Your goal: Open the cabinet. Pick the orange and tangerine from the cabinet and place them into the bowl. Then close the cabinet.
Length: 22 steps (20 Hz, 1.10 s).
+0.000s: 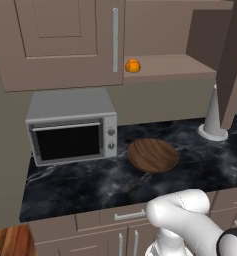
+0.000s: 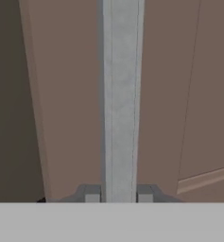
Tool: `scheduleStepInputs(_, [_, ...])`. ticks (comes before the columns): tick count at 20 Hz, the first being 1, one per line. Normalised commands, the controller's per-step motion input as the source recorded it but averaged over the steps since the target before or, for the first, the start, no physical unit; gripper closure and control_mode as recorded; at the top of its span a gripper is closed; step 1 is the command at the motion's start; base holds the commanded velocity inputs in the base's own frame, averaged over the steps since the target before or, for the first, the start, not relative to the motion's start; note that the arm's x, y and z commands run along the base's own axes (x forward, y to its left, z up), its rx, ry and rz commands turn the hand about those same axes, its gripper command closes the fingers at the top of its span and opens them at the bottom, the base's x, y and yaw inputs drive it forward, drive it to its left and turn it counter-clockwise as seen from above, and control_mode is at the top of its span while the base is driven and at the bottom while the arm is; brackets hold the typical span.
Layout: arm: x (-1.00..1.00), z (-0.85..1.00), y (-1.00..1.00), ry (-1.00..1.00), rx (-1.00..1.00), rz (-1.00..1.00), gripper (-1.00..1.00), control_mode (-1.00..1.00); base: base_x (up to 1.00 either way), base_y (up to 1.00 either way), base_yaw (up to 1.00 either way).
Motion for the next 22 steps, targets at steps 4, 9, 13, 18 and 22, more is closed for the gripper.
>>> scheduleStepInputs(4, [-0.04,0.0,-0.11,0.0,0.0,0.02,-1.0,-1.0,0.0,0.0,0.0])
scheduleStepInputs(9, [0.0,0.0,0.0,0.0,0.0,0.01,-1.0,-1.0,0.0,0.0,0.0])
scheduleStepInputs(13, [-0.16,0.0,-0.01,0.01,0.0,0.0,-1.0,-1.0,0.0,0.0,0.0])
scheduleStepInputs(18, [-0.5,0.0,-0.02,0.0,0.0,-0.02,-1.0,-1.0,0.0,0.0,0.0])
scheduleStepInputs(22, [-0.48,0.0,0.0,-0.03,0.0,-0.06,-1.0,-1.0,0.0,0.0,0.0])
